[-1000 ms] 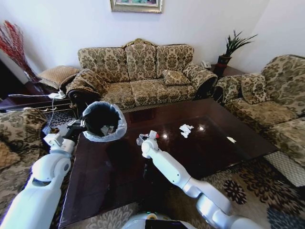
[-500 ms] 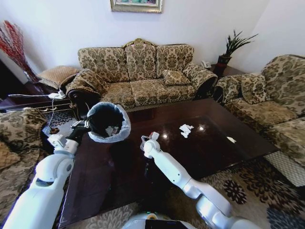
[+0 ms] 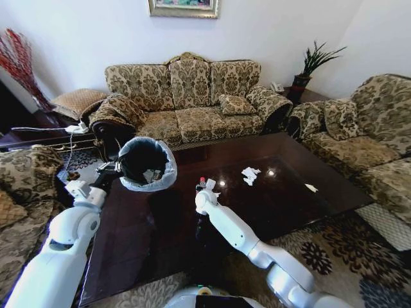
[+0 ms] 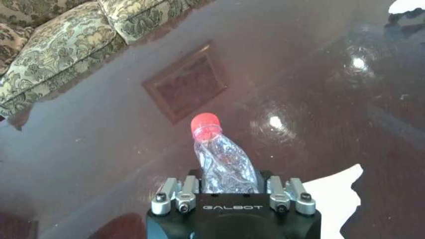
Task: Move to the front of the table and place the trash on the table into the trash bin.
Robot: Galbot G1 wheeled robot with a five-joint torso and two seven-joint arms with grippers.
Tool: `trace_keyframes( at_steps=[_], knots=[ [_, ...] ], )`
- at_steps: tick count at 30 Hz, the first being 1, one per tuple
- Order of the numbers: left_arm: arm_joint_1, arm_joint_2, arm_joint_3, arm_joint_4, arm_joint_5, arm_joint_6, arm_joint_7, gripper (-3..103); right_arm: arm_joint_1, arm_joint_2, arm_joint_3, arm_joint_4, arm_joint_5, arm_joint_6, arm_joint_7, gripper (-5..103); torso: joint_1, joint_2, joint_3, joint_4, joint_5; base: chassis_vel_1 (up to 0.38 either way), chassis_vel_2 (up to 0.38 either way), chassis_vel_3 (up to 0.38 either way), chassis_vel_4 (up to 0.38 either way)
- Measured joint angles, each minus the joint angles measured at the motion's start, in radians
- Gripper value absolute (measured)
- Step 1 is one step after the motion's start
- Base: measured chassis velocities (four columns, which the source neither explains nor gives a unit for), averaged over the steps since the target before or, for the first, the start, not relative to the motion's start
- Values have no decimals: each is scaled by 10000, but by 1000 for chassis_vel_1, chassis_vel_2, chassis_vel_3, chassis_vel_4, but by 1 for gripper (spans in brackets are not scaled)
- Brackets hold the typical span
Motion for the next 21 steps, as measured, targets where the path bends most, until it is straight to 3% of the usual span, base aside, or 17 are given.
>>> trace_keyframes(
  at_steps=[5, 10, 14, 15, 21],
  knots=[
    [30, 23, -4, -27, -9, -16, 14, 2, -79, -81, -30, 88, -112, 41, -56, 37, 0, 0, 0, 3, 4, 0, 0, 0, 0],
    [49, 54, -20, -65, -70, -25, 45, 2, -203, -300, -174, 340, -504, 240, -50, 24, 1, 0, 3, 3, 3, 0, 0, 0, 0],
    [14, 46, 7, -80, -127, -53, 87, 2, -154, -913, -270, 1169, -1037, 395, -53, 18, 4, -2, 6, -1, -3, 0, 0, 0, 0],
    [-2, 19, 35, -93, -129, -64, 111, 2, -18, -1230, -273, 1690, -1042, 404, -6, 12, 4, -2, 5, 0, 0, 0, 0, 0, 0],
    [39, -136, 190, -149, -86, -142, 195, 2, 813, -2202, -230, 3442, -550, 346, 383, 6, 3, -1, 3, -1, 0, 0, 0, 0, 0]
  ],
)
